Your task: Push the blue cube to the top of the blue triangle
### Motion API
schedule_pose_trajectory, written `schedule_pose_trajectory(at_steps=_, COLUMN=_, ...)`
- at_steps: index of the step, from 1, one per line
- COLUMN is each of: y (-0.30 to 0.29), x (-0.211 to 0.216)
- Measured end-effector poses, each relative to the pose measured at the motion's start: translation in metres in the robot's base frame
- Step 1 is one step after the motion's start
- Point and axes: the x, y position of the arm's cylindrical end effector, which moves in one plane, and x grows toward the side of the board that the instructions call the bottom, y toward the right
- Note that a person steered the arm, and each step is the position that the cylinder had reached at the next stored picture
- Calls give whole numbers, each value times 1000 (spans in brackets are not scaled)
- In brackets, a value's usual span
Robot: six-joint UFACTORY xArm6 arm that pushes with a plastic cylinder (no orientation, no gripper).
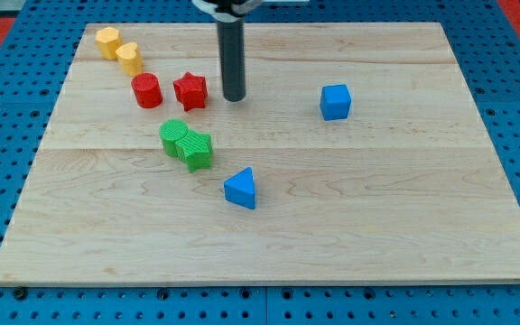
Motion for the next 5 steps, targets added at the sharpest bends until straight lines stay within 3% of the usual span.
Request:
schedule_pose_trajectory(at_steps=2, y=-58, x=0)
schedule_pose_trajectory(at_steps=3, y=-15, x=-13)
schedule_pose_trajectory(at_steps=4, y=82, x=-33)
schedule_pose_trajectory(at_steps=5, y=127, x=-17)
